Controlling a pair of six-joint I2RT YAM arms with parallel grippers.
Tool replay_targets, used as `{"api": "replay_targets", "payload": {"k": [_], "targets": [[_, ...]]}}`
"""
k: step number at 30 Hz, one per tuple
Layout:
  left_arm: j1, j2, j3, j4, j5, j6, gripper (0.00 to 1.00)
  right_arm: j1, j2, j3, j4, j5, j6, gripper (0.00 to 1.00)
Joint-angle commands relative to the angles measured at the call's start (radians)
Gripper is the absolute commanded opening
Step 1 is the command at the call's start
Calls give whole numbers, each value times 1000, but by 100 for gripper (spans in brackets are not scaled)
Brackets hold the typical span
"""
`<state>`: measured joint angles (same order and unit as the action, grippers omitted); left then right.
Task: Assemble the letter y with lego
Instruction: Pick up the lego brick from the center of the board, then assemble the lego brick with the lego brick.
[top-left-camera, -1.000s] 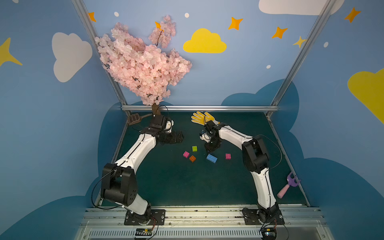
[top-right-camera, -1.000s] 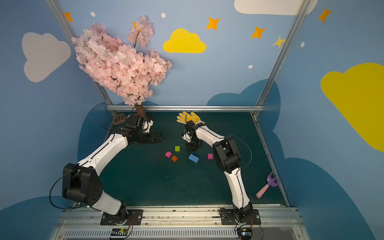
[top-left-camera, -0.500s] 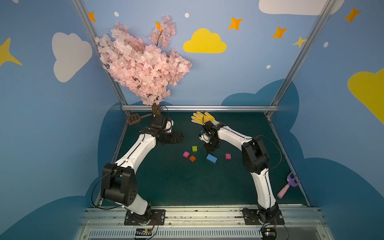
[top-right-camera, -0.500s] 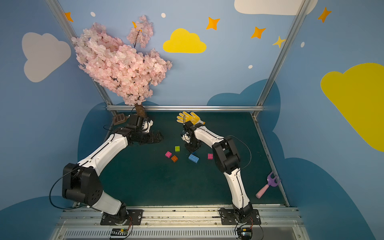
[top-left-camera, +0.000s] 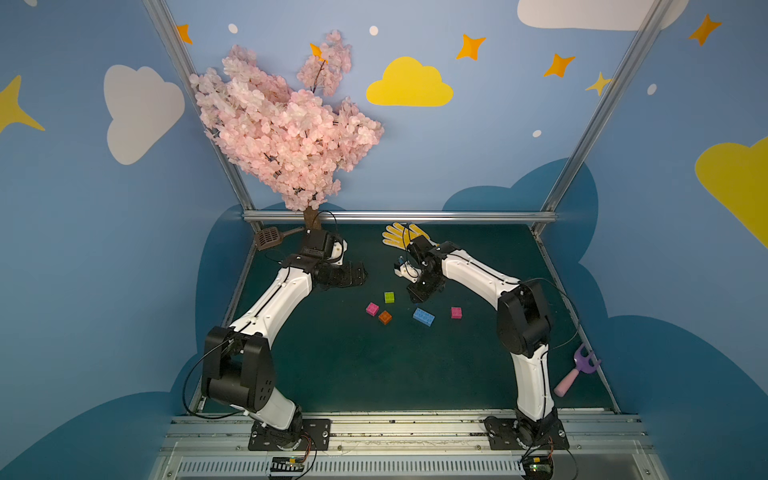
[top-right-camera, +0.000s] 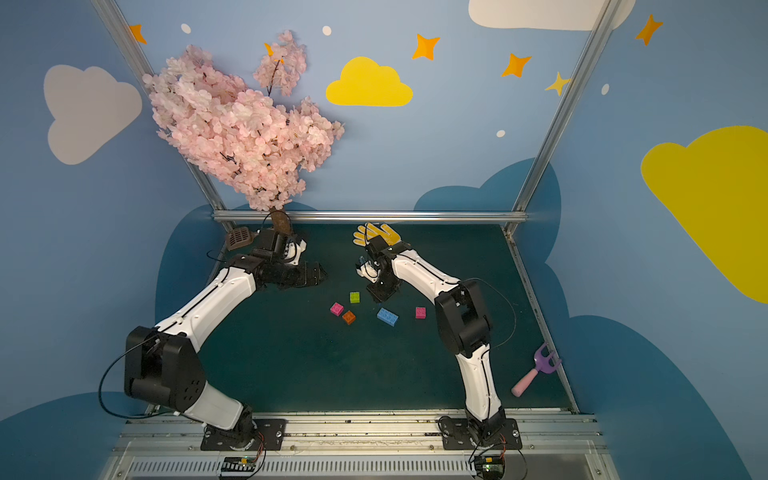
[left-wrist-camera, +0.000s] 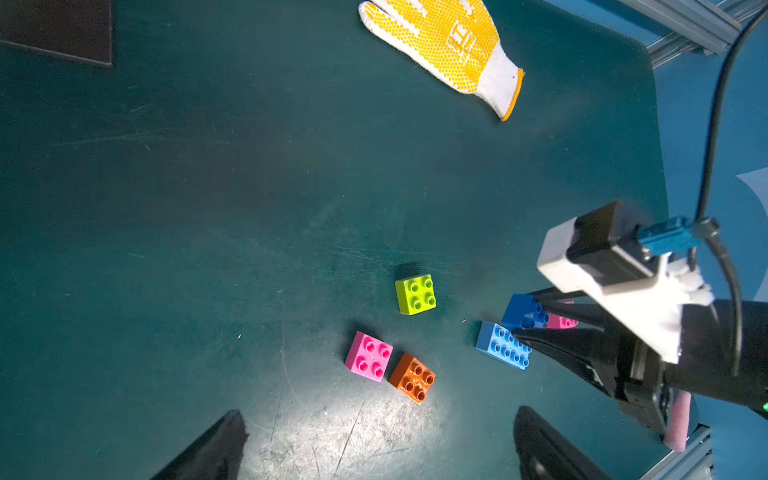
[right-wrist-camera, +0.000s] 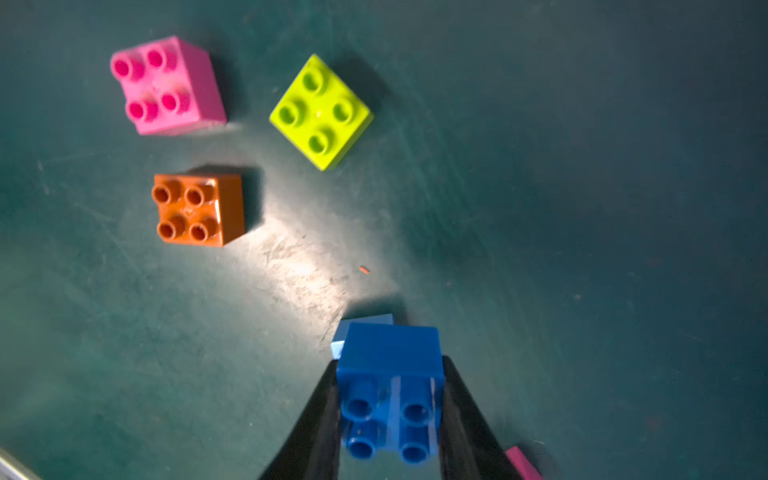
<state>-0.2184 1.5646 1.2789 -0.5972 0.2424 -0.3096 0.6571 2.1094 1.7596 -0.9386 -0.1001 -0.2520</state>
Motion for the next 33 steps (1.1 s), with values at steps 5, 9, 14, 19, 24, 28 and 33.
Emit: {"api": "replay_targets", "payload": {"k": [5,9,14,19,24,28,33], "targets": [[-2,-16,-1,3,-40,20,100,21,-49,-78,5,-38,-94,18],[-2,-11,2,0,-38,19,100,22,-51,-96,15,-45,-111,18],[-2,-11,2,-1,-41,19,100,28,-46,-101,27,-31,-124,18],[-2,-9,4,-1,-41,18,100,27,-36,-94,37,-26,-132,18],[-2,-9,3,-3,-44,20,100,24,-16,-79,40,-17,-140,18],[-2,-9,5,-4,-46,19,100,22,-6,-72,35,-20,-147,18],[-1,-9,5,-5,-45,17,100,22,-2,-75,38,-14,-165,18]]}}
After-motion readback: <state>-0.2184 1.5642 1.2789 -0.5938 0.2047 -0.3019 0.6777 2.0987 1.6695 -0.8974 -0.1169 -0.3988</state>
